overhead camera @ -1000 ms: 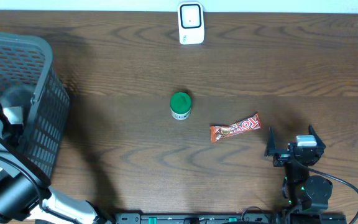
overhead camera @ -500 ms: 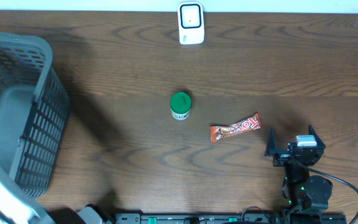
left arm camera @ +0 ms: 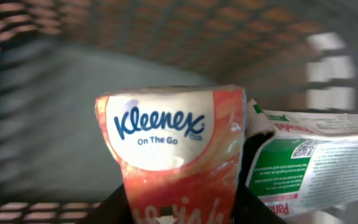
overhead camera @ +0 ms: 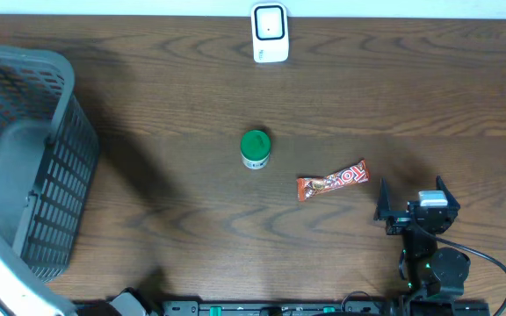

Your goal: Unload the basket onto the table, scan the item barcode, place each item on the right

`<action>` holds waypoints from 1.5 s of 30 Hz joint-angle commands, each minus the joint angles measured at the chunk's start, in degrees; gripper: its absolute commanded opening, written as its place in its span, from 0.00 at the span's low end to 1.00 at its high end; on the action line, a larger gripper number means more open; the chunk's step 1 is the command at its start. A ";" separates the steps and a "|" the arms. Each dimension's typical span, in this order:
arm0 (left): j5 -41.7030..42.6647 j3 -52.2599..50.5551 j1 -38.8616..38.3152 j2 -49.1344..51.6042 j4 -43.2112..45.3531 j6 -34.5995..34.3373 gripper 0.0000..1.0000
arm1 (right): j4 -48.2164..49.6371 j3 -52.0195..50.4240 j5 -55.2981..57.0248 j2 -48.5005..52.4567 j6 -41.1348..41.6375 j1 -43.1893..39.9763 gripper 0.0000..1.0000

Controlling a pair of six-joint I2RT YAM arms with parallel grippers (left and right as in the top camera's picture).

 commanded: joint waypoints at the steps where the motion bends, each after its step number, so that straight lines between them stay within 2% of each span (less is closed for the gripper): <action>1: -6.78 -1.22 -0.09 5.44 -2.91 -0.31 0.39 | -0.20 -0.07 0.13 -0.07 -0.61 0.52 0.99; 13: -7.50 -6.56 -0.09 31.71 -3.34 -0.37 0.39 | -0.20 -0.07 0.13 -0.07 -0.61 0.52 0.99; 18: -7.10 -6.95 -0.09 38.53 -2.78 -0.33 0.40 | -0.20 -0.07 0.13 -0.07 -0.61 0.52 0.99; 21: -7.10 -6.95 -0.09 39.69 -2.75 -0.33 0.61 | -0.20 -0.07 0.13 -0.07 -0.61 0.50 0.99; 25: -7.08 -6.95 -0.09 39.23 -2.93 -0.33 0.73 | -0.20 -0.07 0.13 -0.07 -0.61 0.52 0.99; 38: -7.08 -6.95 -0.09 39.12 -6.14 0.26 0.77 | -0.20 -0.07 0.13 -0.07 -0.61 0.50 0.99; 41: -6.60 -6.93 -0.09 38.91 -5.49 5.25 0.77 | -0.20 -0.07 0.13 -0.07 -0.61 0.52 0.99; 45: 0.26 -6.93 -0.09 38.18 -4.02 13.16 0.78 | -0.20 -0.07 0.13 -0.07 -0.61 0.50 0.99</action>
